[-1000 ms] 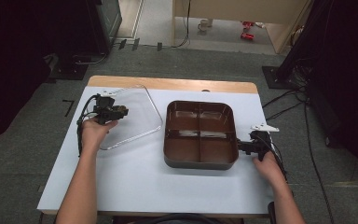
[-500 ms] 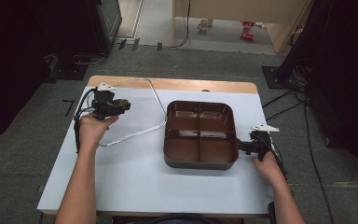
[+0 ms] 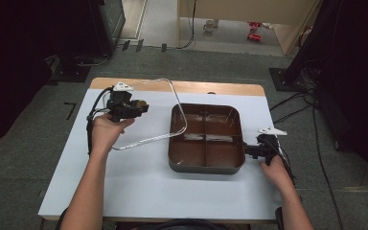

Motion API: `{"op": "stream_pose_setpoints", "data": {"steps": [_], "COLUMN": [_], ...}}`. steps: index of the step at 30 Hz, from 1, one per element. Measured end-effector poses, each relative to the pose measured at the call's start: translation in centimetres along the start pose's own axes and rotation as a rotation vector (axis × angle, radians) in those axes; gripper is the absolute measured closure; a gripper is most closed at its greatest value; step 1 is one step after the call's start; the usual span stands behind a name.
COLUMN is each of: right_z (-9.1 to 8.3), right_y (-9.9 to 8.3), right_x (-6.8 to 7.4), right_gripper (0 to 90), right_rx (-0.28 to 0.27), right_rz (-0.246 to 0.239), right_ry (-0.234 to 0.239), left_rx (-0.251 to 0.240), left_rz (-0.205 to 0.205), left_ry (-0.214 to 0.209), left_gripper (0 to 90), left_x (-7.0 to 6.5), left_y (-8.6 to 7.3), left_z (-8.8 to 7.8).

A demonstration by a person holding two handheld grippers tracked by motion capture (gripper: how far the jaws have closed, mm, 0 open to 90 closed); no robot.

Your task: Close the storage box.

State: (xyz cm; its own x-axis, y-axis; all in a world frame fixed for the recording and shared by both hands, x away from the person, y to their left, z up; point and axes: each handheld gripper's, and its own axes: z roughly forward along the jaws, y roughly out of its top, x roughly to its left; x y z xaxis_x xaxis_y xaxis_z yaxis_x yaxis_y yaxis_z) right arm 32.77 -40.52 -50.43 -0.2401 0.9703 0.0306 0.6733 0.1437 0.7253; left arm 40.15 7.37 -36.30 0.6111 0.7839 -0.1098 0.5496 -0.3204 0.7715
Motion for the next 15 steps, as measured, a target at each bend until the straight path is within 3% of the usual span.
{"op": "stream_pose_setpoints", "data": {"steps": [7,15], "right_z": [0.0,0.0], "right_y": [0.0,0.0], "right_x": [0.0,0.0], "right_gripper": [12.4,12.4], "right_rx": [-0.001,-0.001], "right_rz": [0.002,0.002], "right_ry": [0.001,0.0], "left_rx": [0.038,0.067], "left_rz": [0.045,0.053], "left_ry": [-0.048,-0.088], "left_gripper": [59.5,59.5], "left_x": [-2.5,-4.3], "left_y": [0.3,0.3], "left_z": [1.8,3.3]}}
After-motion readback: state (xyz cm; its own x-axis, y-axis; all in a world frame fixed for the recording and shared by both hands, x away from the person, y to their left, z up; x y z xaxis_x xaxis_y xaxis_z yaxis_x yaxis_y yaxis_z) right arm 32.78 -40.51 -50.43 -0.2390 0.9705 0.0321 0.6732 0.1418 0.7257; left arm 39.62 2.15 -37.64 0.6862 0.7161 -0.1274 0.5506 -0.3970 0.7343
